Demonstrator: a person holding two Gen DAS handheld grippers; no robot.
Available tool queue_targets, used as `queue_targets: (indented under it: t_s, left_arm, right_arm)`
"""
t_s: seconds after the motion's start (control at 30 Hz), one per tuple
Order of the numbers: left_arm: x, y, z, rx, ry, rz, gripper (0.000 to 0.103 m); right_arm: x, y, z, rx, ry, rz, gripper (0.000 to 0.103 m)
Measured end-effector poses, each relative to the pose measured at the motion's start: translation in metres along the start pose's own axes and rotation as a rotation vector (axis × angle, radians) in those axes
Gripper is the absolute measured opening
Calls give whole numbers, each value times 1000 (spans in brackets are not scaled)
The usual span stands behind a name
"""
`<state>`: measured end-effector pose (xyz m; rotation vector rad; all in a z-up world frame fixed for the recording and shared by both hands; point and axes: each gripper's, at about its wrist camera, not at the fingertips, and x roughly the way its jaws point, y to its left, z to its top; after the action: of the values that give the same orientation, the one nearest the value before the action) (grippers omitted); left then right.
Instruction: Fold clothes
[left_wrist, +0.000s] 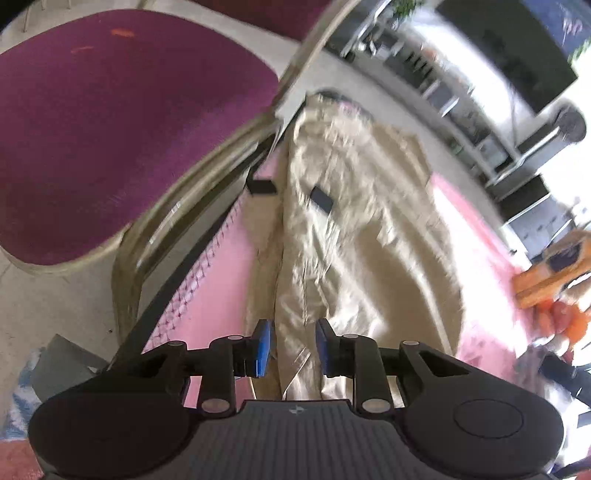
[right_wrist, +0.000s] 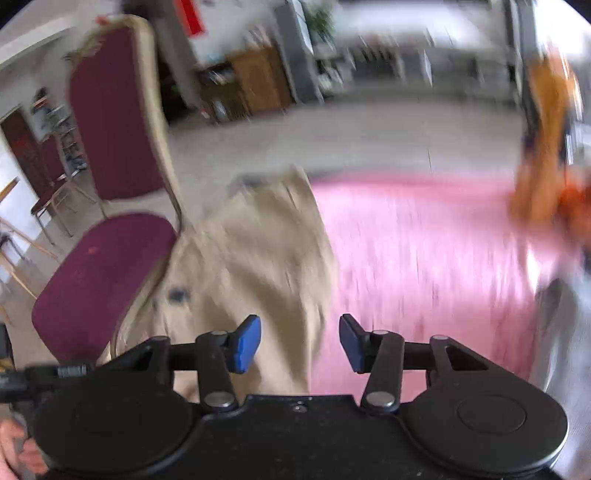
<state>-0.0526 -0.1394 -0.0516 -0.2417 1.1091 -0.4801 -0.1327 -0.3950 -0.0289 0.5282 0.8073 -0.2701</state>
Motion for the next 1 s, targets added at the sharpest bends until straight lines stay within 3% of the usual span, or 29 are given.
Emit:
queue_targets:
  t_s: [0.13, 0.27, 0.33, 0.37, 0.47, 0.63, 0.77, 0.87, 0.97, 1.0]
  left_arm:
    - [16, -8, -2, 50, 37, 70, 29]
    - [27, -12, -5, 84, 58, 97, 26]
    - [26, -18, -7, 109, 49, 93, 17]
    - [25, -21, -9, 121, 44, 91, 16]
    - [20, -31, -15, 175, -1, 112, 0]
    - [-9, -37, -27, 198, -107, 111, 0]
    - [-44, -14, -30, 99, -168, 32, 0]
    - [-24, 4, -19, 38, -90, 112, 1]
    - [6, 5, -17, 56, 27, 195, 11]
    - [1, 2, -20, 77, 6, 213, 20]
  right_arm:
    - [19, -22, -40, 80, 63, 90, 43]
    - [18, -36, -79, 172, 103, 214, 44]
    - [17, -38, -92, 188, 116, 243, 44]
    - [19, -38, -93, 178, 121, 230, 44]
    - [23, -37, -94, 167, 122, 213, 44]
    - [15, -33, -101, 149, 106, 205, 44]
    - [6, -34, -108, 181, 94, 220, 45]
    - [2, -29, -114, 185, 96, 226, 47]
    - [-3, -21, -120, 174, 99, 223, 47]
    - [-7, -17, -122, 162, 95, 226, 48]
